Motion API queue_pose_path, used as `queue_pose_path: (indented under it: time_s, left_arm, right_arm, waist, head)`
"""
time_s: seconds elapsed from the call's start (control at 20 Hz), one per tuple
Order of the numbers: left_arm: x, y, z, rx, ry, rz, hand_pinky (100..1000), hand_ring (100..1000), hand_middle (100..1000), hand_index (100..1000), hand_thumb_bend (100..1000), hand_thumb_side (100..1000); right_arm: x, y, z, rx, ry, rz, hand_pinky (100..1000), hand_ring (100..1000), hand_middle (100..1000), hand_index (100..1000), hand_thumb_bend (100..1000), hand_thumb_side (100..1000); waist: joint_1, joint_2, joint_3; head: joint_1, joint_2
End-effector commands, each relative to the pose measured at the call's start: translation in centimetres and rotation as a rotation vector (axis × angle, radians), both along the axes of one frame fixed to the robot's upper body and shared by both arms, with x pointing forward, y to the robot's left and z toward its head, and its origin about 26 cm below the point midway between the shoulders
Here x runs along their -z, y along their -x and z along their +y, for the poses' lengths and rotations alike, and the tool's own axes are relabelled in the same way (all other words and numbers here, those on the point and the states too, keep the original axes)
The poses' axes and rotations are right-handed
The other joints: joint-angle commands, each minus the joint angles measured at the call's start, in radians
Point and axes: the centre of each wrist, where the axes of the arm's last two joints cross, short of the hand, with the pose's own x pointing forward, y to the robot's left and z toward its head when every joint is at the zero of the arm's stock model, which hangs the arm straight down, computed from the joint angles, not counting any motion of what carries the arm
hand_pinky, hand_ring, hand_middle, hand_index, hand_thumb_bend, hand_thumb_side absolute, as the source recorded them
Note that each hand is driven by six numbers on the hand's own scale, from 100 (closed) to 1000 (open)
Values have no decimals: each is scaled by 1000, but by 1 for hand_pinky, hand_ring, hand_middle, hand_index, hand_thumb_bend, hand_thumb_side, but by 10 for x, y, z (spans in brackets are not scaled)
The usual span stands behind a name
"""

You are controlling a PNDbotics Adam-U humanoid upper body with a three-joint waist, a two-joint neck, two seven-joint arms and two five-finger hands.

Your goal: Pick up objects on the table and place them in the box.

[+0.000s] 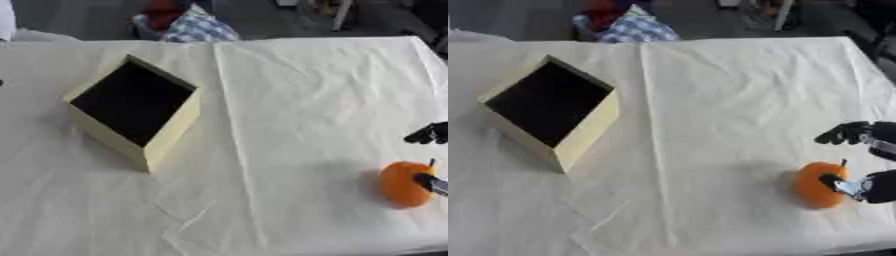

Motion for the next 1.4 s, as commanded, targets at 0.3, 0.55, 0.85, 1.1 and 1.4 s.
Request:
queue_pose_path:
  time_s: [0.3, 0.55, 0.85, 1.1, 1.4]
  left_arm:
    - [-9, 2, 0, 7, -23, -27, 615, 672, 718, 678, 100, 796]
    - [-8, 2, -1, 13, -21, -22, 614, 670, 715, 677, 100, 797]
    - [-7, 2, -2, 17, -19, -17, 613, 668, 711, 677, 100, 798]
    - [-6, 2, -3, 20, -18, -13, 613, 667, 708, 676, 100, 799]
    - [-5, 2, -3, 23, -16, -12, 613, 665, 704, 676, 100, 799]
  right_arm:
    - [-6, -5, -8, 22, 54, 47, 838, 855, 838, 939, 341, 391]
    - [-2, -8, -12, 45, 69, 56, 842, 857, 841, 943, 362, 371]
    - [4, -14, -16, 68, 86, 52, 846, 859, 846, 947, 382, 361]
    - [10, -17, -22, 103, 130, 47, 856, 863, 852, 947, 410, 354]
    - [18, -19, -29, 125, 152, 82, 852, 857, 852, 943, 433, 287]
  waist:
    - [3, -12, 7]
    - [6, -8, 10]
    - [11, -4, 16]
    - [14, -2, 18]
    - [16, 3, 20]
  head:
    - [0, 8]
    - [-4, 9]
    - [-10, 7]
    - [-8, 4]
    - [-9, 1]
